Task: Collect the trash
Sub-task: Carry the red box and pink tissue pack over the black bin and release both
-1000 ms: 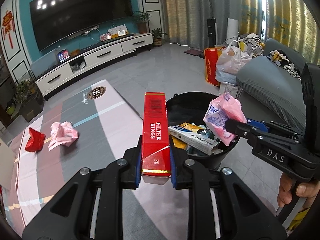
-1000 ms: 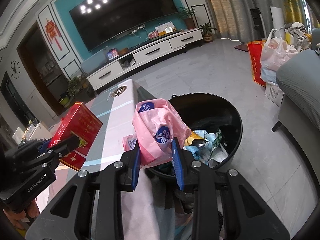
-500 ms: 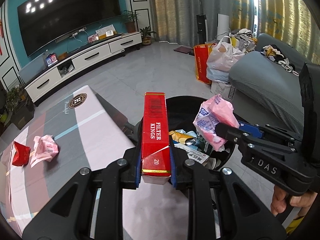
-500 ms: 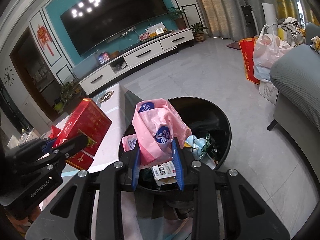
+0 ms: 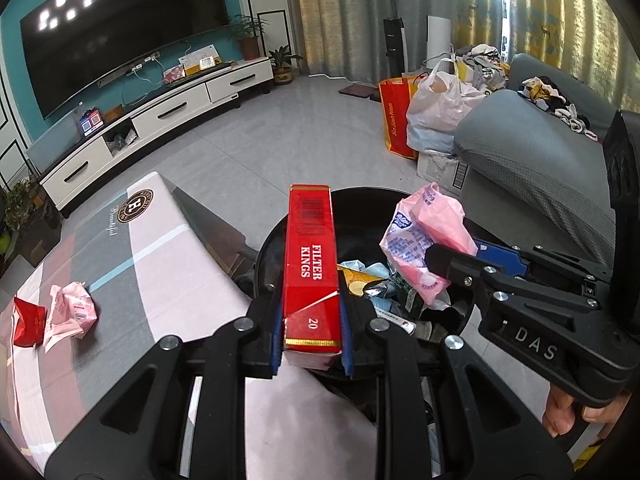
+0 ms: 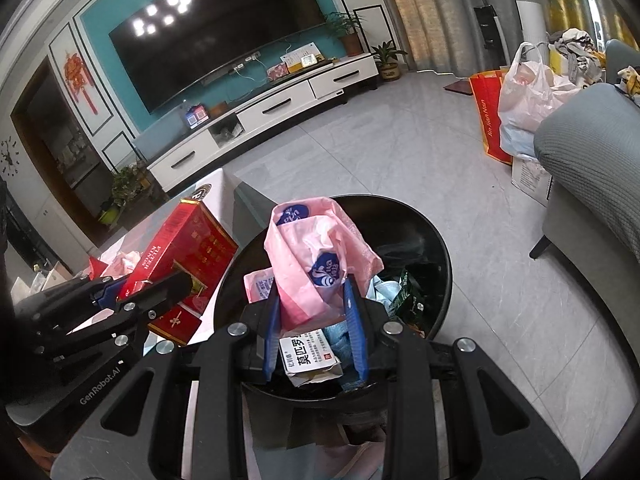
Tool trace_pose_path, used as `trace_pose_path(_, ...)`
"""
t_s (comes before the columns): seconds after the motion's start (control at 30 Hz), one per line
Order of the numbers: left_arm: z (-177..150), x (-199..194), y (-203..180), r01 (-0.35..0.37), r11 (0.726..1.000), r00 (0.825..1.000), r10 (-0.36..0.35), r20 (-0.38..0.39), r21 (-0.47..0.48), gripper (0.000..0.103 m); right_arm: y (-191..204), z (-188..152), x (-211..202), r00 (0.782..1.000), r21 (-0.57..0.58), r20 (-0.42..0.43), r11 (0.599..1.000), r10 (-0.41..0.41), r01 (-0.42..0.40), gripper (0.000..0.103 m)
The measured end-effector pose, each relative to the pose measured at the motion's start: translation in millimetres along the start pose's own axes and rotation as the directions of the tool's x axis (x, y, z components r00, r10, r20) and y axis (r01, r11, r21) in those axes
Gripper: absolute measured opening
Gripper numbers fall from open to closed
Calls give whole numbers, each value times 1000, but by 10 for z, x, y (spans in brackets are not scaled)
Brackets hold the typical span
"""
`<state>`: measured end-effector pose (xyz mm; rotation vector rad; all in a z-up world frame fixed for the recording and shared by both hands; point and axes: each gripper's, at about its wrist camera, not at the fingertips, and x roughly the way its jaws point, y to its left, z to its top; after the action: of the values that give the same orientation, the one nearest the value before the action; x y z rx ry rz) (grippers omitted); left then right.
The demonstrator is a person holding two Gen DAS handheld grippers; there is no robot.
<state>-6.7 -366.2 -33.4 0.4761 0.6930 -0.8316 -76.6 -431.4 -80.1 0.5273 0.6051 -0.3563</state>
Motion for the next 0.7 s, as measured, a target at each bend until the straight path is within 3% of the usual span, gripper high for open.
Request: trace_pose_path(0.7, -9, 307, -34, 5, 1000, 999, -4, -51, 9, 23, -87, 44, 208, 999, 9, -33, 1000, -14, 14, 30)
